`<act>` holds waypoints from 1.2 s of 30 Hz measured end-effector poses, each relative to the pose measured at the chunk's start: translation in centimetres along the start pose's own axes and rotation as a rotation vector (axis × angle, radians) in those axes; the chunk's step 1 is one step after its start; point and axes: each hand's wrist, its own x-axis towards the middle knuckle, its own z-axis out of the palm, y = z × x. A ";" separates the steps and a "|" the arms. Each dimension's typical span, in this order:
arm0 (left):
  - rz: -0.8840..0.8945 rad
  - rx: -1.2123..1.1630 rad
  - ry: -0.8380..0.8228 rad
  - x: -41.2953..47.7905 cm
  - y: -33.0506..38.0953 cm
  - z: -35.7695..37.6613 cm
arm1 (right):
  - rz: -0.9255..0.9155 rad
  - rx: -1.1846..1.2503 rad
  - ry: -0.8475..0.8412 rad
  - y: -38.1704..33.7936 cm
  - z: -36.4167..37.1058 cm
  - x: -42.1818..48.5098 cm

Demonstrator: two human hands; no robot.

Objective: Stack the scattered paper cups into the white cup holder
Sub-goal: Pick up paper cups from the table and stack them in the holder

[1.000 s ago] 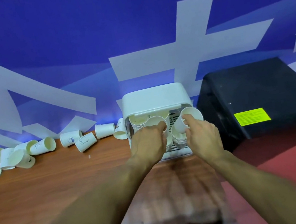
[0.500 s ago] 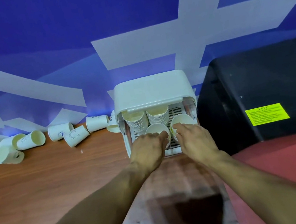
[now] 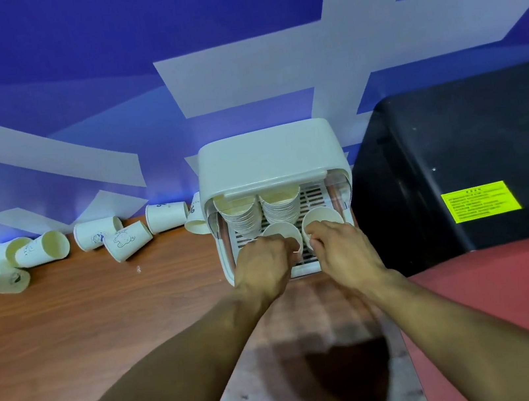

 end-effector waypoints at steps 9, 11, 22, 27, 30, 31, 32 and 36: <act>-0.040 -0.170 0.188 -3.9 -2.3 -3.8 | 0.010 0.132 0.185 -3.2 -2.2 -1.4; -0.064 -0.153 0.208 -5.5 -3.2 -5.1 | -0.025 0.141 0.194 -4.8 -2.3 -1.5; -0.346 -0.075 0.310 -18.3 -12.5 -9.7 | -0.327 0.105 0.073 -20.1 0.9 -1.2; -0.498 -0.123 0.363 -23.9 -19.7 -10.6 | -0.416 0.084 -0.013 -27.6 4.4 -0.6; -0.567 -0.160 0.400 -26.4 -24.7 -11.1 | -0.443 0.061 -0.066 -32.0 7.1 0.4; -0.586 -0.174 0.408 -27.2 -26.6 -11.1 | -0.447 0.053 -0.086 -33.6 8.2 0.9; -0.602 -0.183 0.413 -28.0 -28.5 -11.1 | -0.446 0.042 -0.109 -35.1 9.3 1.4; -0.648 -0.196 0.439 -31.0 -36.8 -10.9 | -0.445 0.003 -0.190 -41.6 14.2 4.0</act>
